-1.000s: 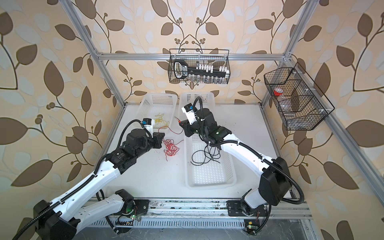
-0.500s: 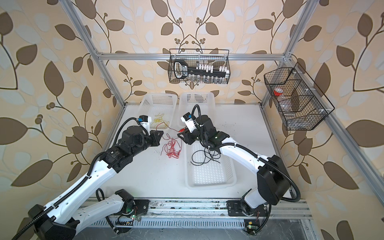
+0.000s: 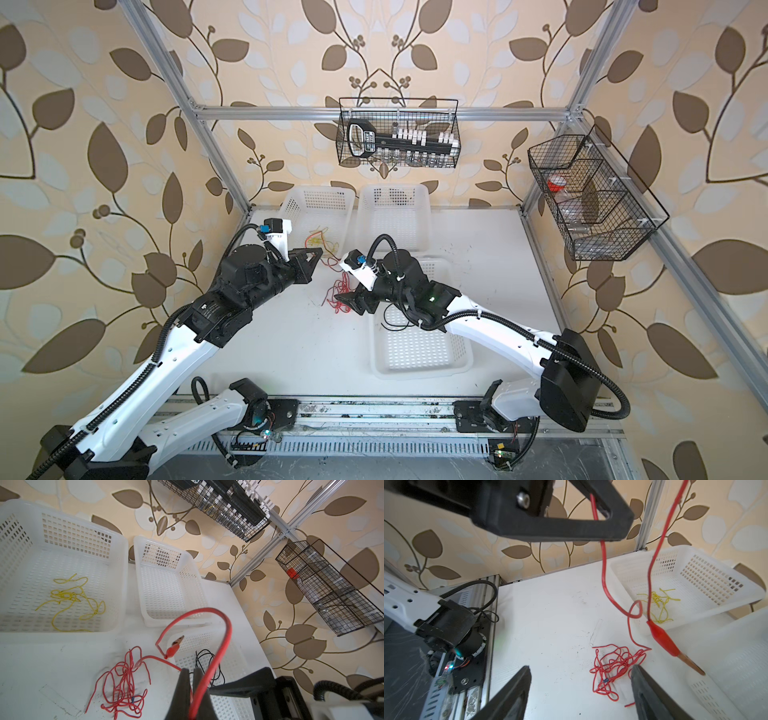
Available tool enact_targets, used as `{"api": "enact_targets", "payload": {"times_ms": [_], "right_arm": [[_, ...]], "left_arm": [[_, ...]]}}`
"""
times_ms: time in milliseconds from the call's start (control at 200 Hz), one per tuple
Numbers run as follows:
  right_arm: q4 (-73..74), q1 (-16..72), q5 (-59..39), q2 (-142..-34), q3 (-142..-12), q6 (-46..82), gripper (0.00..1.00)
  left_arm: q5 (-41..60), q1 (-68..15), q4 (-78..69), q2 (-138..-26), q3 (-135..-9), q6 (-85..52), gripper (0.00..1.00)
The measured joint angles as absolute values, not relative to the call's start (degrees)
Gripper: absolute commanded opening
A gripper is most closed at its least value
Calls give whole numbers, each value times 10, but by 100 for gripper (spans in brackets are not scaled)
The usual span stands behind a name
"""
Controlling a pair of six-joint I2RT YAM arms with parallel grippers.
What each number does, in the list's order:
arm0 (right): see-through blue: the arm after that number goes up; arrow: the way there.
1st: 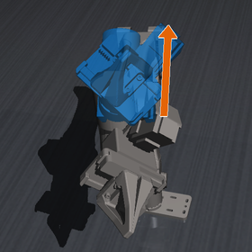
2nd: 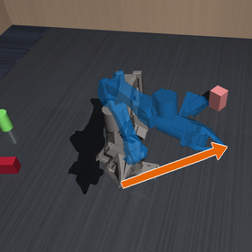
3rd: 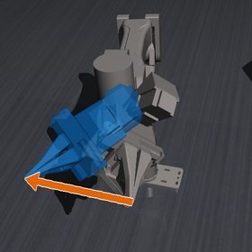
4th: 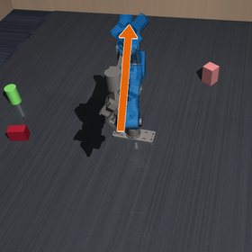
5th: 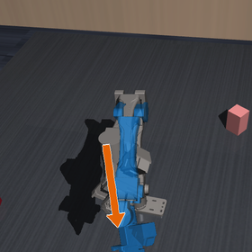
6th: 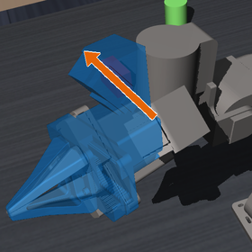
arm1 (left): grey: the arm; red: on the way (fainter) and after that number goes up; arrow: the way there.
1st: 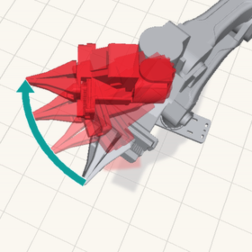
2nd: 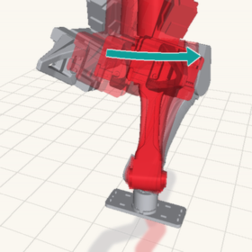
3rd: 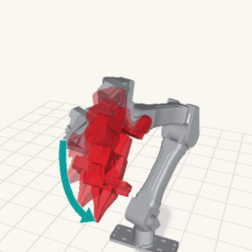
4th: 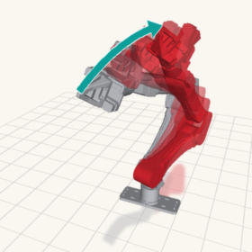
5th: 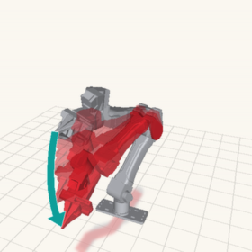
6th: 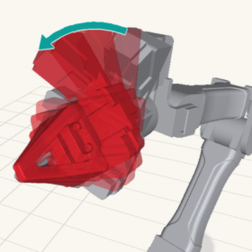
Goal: Untangle the cables
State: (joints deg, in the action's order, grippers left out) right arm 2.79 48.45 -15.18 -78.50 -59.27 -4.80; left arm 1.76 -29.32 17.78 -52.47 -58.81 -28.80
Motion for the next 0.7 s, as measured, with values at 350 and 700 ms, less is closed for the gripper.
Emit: {"api": "enact_targets", "payload": {"times_ms": [350,700], "right_arm": [[84,486,-87,-797,-599,-55,79],[135,453,-76,-879,-625,-31,62]], "left_arm": [[74,-293,178,-536,-589,-302,0],[136,-293,168,-535,-589,-307,0]]}}
